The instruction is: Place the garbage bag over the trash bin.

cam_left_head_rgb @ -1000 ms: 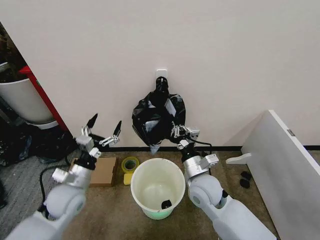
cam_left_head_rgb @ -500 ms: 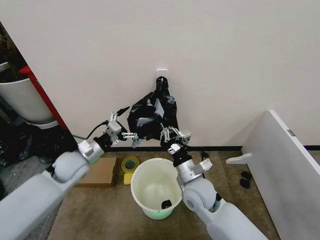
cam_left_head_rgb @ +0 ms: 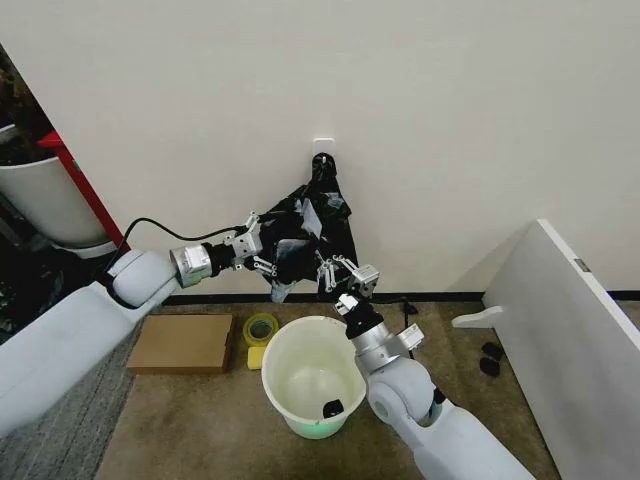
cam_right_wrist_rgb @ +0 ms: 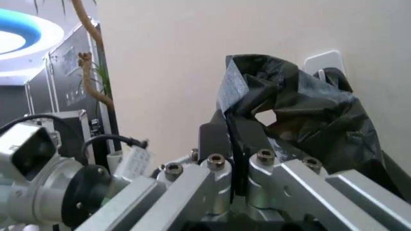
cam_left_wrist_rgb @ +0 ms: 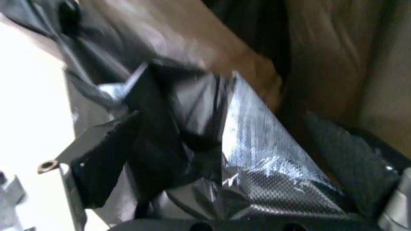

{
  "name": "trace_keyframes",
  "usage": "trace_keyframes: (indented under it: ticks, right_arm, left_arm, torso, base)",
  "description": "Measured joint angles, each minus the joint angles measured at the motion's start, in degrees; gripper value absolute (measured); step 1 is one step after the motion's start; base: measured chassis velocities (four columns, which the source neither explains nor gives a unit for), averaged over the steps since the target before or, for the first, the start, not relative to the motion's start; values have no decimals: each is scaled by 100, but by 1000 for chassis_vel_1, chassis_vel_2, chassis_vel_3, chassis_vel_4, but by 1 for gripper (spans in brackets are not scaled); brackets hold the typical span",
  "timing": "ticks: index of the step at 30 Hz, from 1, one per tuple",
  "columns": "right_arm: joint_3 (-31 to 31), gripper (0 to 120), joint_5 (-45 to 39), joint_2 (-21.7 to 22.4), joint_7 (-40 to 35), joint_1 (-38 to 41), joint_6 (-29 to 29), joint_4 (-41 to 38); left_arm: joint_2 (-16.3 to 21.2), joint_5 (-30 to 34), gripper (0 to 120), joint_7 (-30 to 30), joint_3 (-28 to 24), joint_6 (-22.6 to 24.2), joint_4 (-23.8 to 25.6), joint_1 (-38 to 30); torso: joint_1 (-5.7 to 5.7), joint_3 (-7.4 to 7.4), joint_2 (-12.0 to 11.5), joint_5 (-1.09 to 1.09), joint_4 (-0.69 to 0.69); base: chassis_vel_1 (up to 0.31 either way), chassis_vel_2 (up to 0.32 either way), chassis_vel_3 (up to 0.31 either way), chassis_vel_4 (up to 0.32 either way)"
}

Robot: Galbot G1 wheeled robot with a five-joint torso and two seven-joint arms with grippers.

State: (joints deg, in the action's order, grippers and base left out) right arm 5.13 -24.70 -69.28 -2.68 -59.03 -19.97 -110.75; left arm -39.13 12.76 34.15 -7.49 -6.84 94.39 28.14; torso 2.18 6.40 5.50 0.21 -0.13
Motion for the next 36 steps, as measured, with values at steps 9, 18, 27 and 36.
trace_keyframes:
  ticks: [9, 18, 27, 36]
  right_arm:
    - [-11, 0, 132, 48, 47, 6, -80, -1]
    - [-7, 0, 185, 53, 62, 37, -122, 60]
    - [-17, 0, 177, 76, 64, 68, -150, 133]
    - [-103, 0, -89, 120, -160, -19, -139, 61]
  left_arm:
    - [-252, -446, 76, -266, -3, 423, -164, 35]
    - [-308, -440, 45, -836, 143, 696, -35, 318]
    - [-457, 20, 10, -1428, 693, 514, 291, 1108]
    - [-1235, 1998, 0, -3533, 1262, 417, 657, 2096]
  torso:
    - [0, 0, 0, -1, 0]
    - [0, 0, 0, 0, 0]
    - [0, 0, 0, 0, 0]
    - [0, 0, 0, -1, 0]
  base:
    - [0, 0, 0, 0]
    - [0, 0, 0, 0]
    - [0, 0, 0, 0]
    - [0, 0, 0, 0]
